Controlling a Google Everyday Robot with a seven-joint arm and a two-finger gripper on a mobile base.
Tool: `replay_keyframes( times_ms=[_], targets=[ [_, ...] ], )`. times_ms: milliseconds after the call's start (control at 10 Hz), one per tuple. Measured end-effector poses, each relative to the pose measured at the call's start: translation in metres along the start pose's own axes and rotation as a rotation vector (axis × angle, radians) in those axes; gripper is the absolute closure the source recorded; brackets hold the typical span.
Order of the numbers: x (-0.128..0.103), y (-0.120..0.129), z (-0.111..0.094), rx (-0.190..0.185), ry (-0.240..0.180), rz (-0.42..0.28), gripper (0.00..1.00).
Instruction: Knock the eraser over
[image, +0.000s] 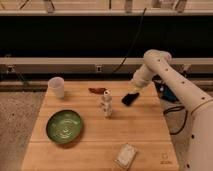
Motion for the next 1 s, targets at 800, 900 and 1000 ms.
replay_keyframes(
  times_ms=[800, 900, 1000],
  targets=[
    [-0.074, 0.009, 0.013, 0.016, 0.001, -0.177, 0.97],
    [-0.08, 0.01, 0.014, 0.013, -0.003, -0.192, 0.97],
    [-0.089, 0.01, 0.017, 0.007, -0.008, -0.21, 0.97]
  ],
)
